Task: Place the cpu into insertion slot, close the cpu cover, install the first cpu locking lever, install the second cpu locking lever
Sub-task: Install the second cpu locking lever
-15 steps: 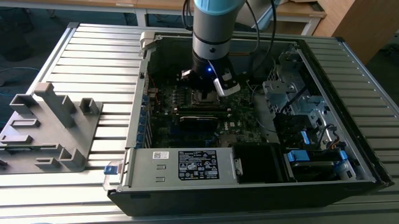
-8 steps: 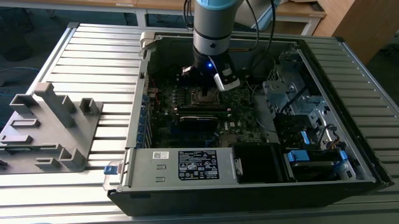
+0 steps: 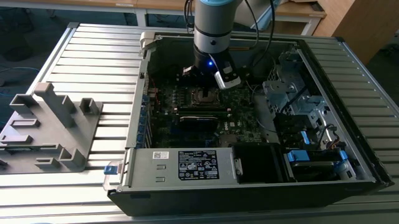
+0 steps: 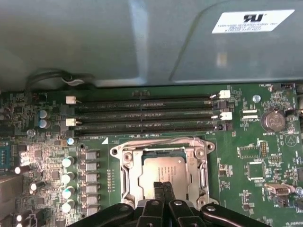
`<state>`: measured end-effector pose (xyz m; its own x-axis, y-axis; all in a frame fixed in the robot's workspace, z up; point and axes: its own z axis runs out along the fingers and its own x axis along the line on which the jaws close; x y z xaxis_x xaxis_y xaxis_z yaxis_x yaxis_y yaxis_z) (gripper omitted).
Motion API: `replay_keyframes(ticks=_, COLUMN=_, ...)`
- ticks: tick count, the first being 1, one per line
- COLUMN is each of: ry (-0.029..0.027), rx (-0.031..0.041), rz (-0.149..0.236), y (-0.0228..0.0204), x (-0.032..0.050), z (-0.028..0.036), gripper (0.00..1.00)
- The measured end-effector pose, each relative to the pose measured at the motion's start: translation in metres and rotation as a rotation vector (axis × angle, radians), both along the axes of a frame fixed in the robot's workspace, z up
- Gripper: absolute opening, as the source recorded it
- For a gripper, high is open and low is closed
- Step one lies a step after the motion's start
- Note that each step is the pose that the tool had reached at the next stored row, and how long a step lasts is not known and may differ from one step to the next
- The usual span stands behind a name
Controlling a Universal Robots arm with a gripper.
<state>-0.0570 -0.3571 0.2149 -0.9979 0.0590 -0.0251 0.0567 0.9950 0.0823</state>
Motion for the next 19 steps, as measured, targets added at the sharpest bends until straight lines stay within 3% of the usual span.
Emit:
replay_keyframes(ticks=1, ry=0.0, rx=-0.0029, rz=0.0, y=0.0006, x=0.0, z=0.0, gripper=0.11)
replay_keyframes(ticks=7, ry=0.0003, rx=-0.0032, rz=0.0, y=0.0037, x=0.0059, z=-0.0007, gripper=0.11)
replay_keyframes(ticks=19, ry=0.0003, rx=-0.0036, rz=-0.001, y=0.0055, x=0.005, z=-0.0009, gripper=0.11)
